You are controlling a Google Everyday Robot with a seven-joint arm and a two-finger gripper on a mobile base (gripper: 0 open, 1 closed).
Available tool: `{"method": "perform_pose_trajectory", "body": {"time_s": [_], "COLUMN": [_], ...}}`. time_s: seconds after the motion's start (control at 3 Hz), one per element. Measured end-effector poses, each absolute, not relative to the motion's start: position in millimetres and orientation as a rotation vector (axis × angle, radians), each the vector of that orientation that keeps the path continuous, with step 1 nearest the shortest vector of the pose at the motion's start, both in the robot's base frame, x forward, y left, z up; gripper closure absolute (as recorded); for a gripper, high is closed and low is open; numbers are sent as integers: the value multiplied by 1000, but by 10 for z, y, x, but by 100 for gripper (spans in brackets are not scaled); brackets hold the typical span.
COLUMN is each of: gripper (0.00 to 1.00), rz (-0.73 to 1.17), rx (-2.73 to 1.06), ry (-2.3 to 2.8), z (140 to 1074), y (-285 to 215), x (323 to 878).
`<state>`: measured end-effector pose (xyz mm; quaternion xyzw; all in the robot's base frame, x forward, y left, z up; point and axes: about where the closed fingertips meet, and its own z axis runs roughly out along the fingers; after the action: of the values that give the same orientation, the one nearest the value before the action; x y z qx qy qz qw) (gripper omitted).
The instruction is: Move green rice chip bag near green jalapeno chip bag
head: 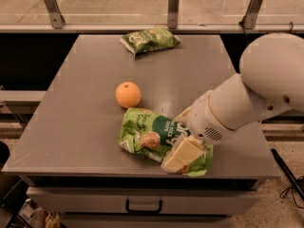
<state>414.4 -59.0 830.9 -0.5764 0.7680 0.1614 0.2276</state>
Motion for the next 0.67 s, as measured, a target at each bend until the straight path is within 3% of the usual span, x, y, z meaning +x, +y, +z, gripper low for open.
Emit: {"method": "perform_pose_trajectory", "body": {"time_s": [0.67], "gripper": [88], "rz": [437], "rx": [-1591], "ry": [2111], "z": [8334], "y": [-579], "x": [4129]}}
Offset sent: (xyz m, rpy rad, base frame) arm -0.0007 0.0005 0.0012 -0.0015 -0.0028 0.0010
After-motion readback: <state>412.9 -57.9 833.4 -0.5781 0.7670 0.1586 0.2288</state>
